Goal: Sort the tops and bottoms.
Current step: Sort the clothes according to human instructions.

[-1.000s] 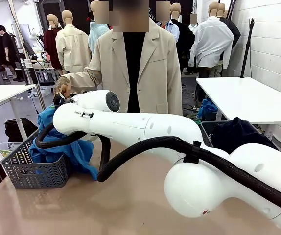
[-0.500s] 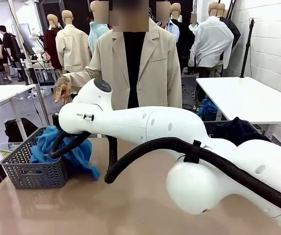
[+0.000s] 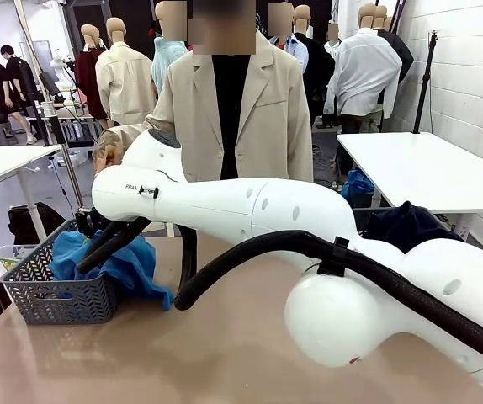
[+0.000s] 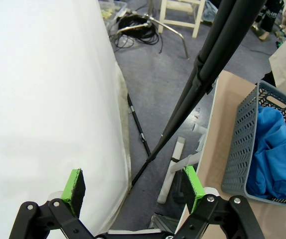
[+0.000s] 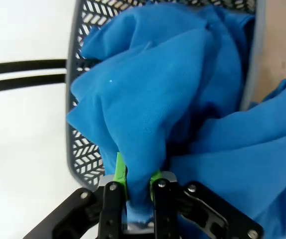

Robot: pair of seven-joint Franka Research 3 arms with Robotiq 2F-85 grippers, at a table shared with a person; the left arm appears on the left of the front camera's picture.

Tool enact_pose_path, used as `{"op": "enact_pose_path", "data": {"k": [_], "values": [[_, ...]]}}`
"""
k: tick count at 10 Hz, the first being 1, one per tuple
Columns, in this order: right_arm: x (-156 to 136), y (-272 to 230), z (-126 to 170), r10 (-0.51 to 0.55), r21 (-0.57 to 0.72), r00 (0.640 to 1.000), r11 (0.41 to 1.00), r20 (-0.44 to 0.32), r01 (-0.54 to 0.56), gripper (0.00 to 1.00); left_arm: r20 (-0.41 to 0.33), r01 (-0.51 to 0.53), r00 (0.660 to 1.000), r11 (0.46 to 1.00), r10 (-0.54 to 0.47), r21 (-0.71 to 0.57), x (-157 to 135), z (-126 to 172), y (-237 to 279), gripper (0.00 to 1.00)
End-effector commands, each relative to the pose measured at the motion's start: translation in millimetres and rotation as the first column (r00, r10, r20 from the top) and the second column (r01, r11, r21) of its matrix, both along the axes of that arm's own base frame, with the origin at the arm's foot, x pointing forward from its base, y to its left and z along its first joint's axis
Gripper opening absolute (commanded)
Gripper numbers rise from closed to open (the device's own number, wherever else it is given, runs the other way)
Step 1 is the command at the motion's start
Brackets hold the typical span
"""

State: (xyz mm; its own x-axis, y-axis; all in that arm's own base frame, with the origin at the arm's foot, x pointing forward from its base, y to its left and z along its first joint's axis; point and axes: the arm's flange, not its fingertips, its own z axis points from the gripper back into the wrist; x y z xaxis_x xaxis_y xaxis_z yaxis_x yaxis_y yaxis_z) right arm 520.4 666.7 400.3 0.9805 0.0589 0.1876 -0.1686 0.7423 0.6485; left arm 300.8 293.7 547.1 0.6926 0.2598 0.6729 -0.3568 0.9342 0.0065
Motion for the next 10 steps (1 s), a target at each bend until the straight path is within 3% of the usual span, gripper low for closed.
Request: {"op": "enact_pose_path", "data": {"k": [1, 4, 6, 10], "values": [[72, 84, 14, 0.022, -0.028, 0.999, 0.999, -0.025, -0.023, 0.0, -0.002, -0.02, 1.0, 1.0, 0.02, -0.008, 0, -1, -1, 1.0], [68, 87, 25, -0.011, -0.027, 1.0, 1.0, 0.004, 0.011, 0.58, -0.002, -0.02, 1.0, 1.0, 0.02, -0.008, 0, -1, -1, 1.0], [61, 87, 42, -0.05, -0.072, 0.997, 0.996, 0.065, 0.055, 0.97, -0.002, -0.02, 1.0, 1.0, 0.02, -0.008, 0, -1, -1, 1.0], [30, 73, 92, -0.042, -0.291, 0.974, 0.951, 0.221, 0.107, 1.0, -0.002, -0.02, 1.0, 1.0, 0.02, -0.008, 0, -1, -1, 1.0]]}}
